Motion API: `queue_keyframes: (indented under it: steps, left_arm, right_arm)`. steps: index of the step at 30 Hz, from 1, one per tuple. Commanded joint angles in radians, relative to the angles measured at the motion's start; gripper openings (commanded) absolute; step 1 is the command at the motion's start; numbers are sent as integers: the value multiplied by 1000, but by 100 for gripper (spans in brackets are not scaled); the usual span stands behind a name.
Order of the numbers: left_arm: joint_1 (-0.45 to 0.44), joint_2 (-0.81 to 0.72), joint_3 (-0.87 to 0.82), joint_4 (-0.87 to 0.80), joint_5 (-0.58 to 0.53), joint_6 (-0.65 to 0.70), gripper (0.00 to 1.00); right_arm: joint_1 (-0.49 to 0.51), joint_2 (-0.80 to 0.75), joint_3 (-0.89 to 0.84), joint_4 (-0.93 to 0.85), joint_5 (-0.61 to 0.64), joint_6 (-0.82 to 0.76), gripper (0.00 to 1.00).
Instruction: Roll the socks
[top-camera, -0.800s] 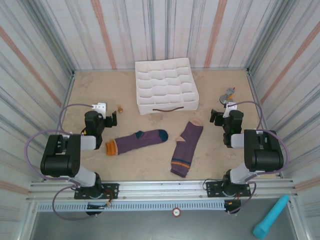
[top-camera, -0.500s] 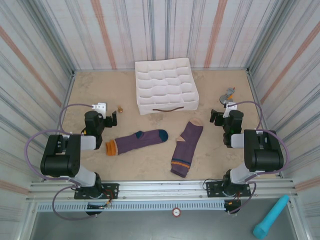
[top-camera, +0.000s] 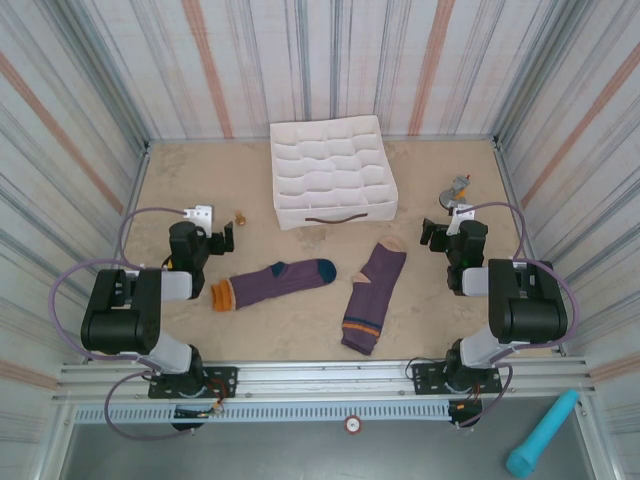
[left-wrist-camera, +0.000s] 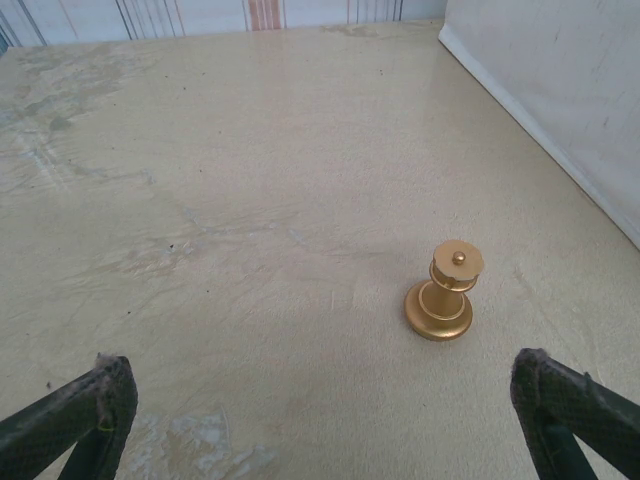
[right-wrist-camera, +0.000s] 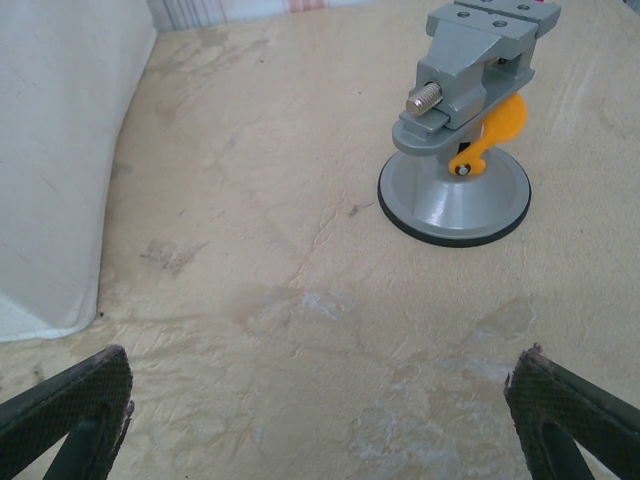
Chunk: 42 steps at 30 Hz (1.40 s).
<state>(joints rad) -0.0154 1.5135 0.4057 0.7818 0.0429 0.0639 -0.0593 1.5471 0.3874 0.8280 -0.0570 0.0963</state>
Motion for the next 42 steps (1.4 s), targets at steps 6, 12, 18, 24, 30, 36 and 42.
queue_keyframes:
  steps: [6,12,18,24,30,36,42]
  left_arm:
    - [-17,-16,15,-12,-22,20,99]
    - [-49,-130,211,-448,-36,7,99]
    - [-86,-166,468,-938,-53,-174,99]
    - [-139,-246,590,-1262,33,-289,99]
    - [-142,-353,544,-1405,208,-412,99]
    - [-185,-425,433,-1397,334,-509,98]
    - [-339,-403,377,-1343,400,-637,97]
  right_arm:
    - [12,-5,9,-1,18,-15,99]
    - [66,-104,-15,-34,60,-71,99]
    - [196,-315,159,-576,210,-64,99]
    - [357,-500,282,-947,300,133,99]
    - [513,-545,411,-1274,173,371,99]
    - [709,-498,408,-1331,189,503,99]
    - [775,-433,417,-1470,139,691,99]
